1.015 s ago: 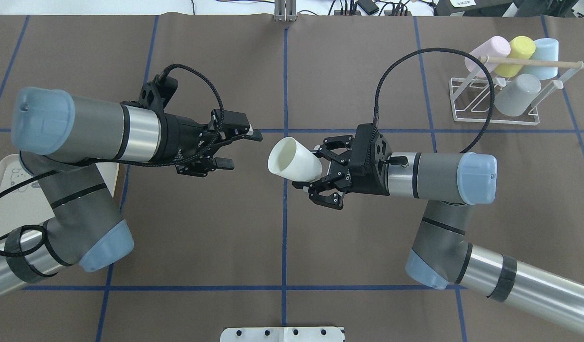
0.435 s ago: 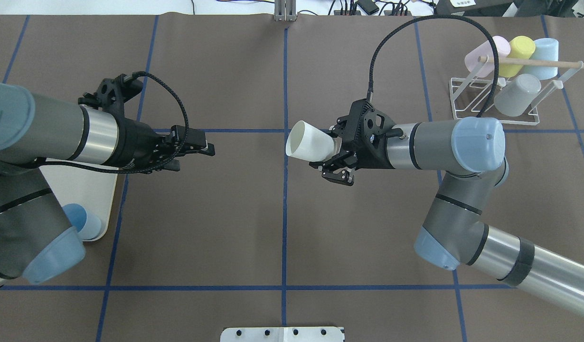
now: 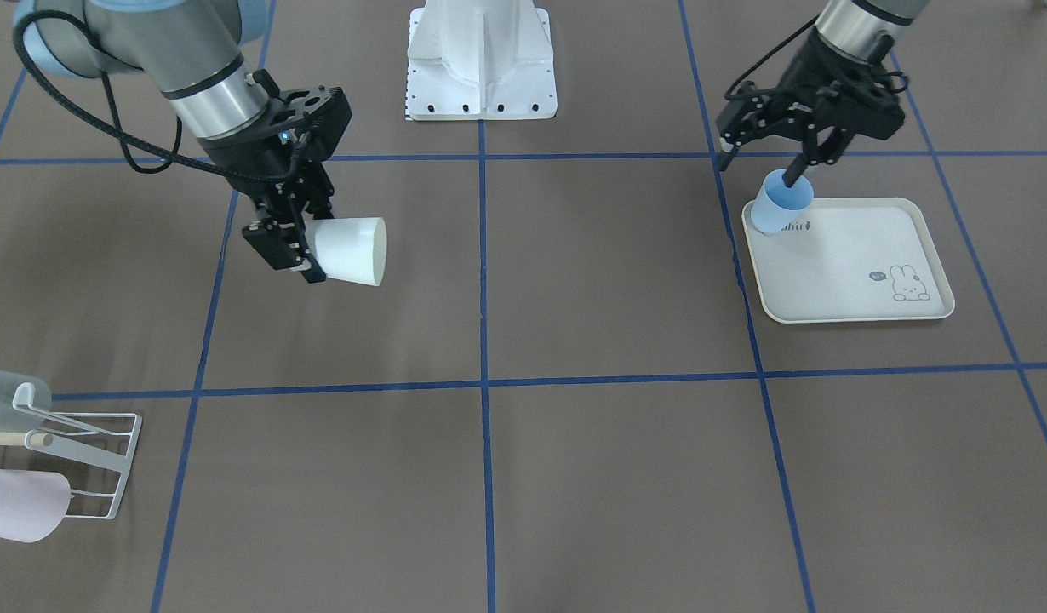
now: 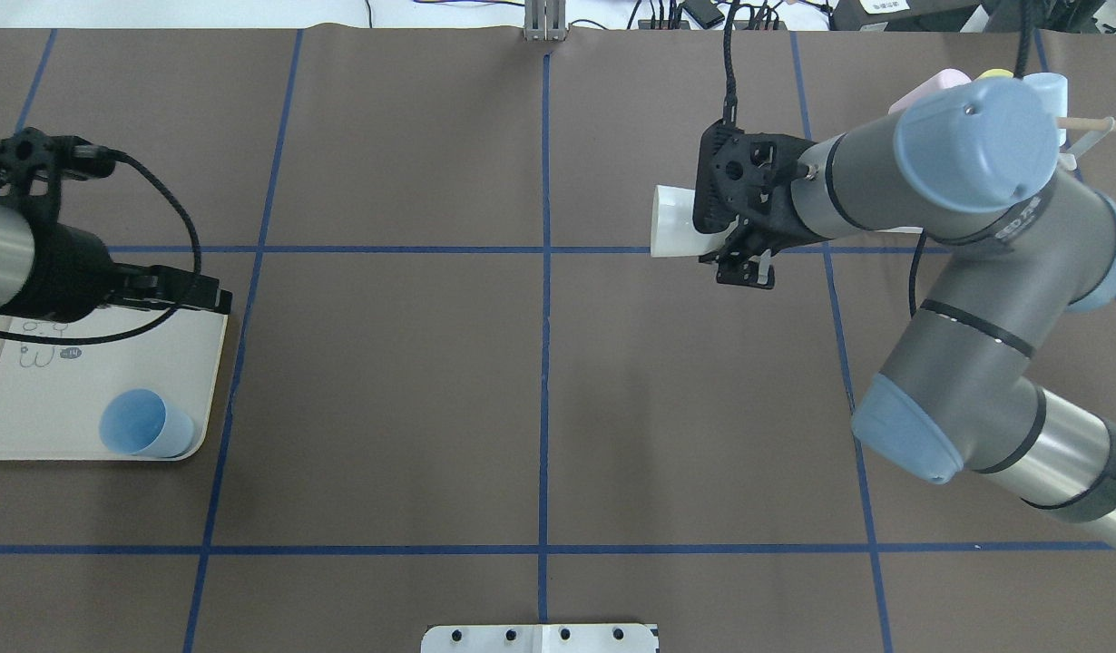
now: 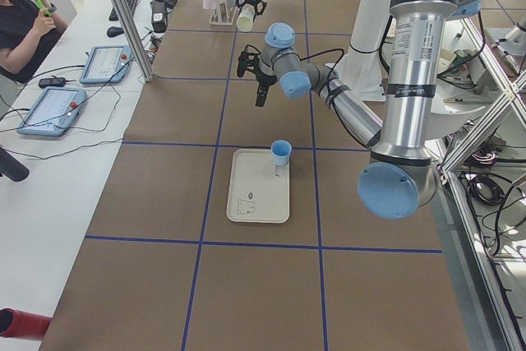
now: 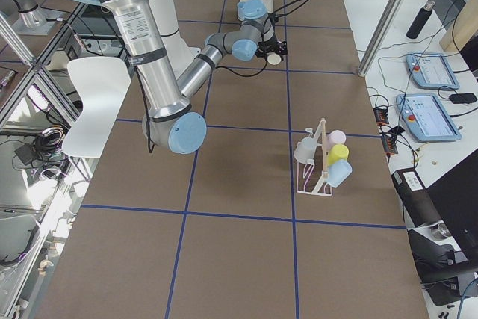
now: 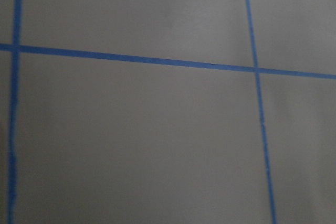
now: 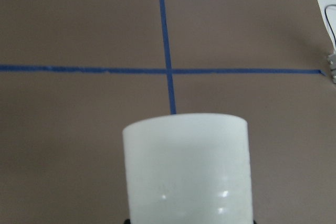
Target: Transfer IKEA cup to right arm and place on rack
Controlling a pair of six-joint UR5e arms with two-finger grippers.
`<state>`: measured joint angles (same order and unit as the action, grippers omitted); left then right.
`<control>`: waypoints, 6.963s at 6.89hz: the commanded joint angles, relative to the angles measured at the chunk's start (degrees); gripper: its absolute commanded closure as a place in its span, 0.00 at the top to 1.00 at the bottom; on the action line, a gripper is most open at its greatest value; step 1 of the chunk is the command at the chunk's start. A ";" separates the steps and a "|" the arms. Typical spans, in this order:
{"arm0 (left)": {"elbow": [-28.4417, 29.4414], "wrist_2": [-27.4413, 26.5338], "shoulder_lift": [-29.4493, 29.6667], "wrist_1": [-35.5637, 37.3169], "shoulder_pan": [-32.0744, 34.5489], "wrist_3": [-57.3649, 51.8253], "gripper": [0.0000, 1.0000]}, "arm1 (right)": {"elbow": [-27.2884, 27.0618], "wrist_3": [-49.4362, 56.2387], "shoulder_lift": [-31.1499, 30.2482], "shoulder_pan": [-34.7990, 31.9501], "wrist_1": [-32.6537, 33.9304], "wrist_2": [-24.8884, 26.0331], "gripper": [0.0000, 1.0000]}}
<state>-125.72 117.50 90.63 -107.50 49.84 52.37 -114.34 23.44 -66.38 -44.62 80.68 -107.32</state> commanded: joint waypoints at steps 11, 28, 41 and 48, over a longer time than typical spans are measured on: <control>2.67 5.02 -5.20 -0.08 10.45 -16.42 1.00 | -0.72 52.84 -9.74 -0.74 14.68 48.52 0.00; 3.81 5.02 -5.11 -0.08 10.27 -16.33 1.00 | 11.41 54.34 -13.87 -0.73 -2.46 48.34 0.08; 4.08 5.02 -5.11 -0.17 10.27 -16.33 1.00 | 12.56 54.43 -11.59 0.67 -2.46 49.65 0.83; 5.04 3.88 -10.88 -9.61 10.01 -7.49 1.00 | 4.23 16.21 -5.69 0.67 -2.46 24.93 0.86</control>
<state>-120.83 121.52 82.59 -112.64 60.05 42.01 -108.43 50.13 -72.33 -44.00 78.29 -76.34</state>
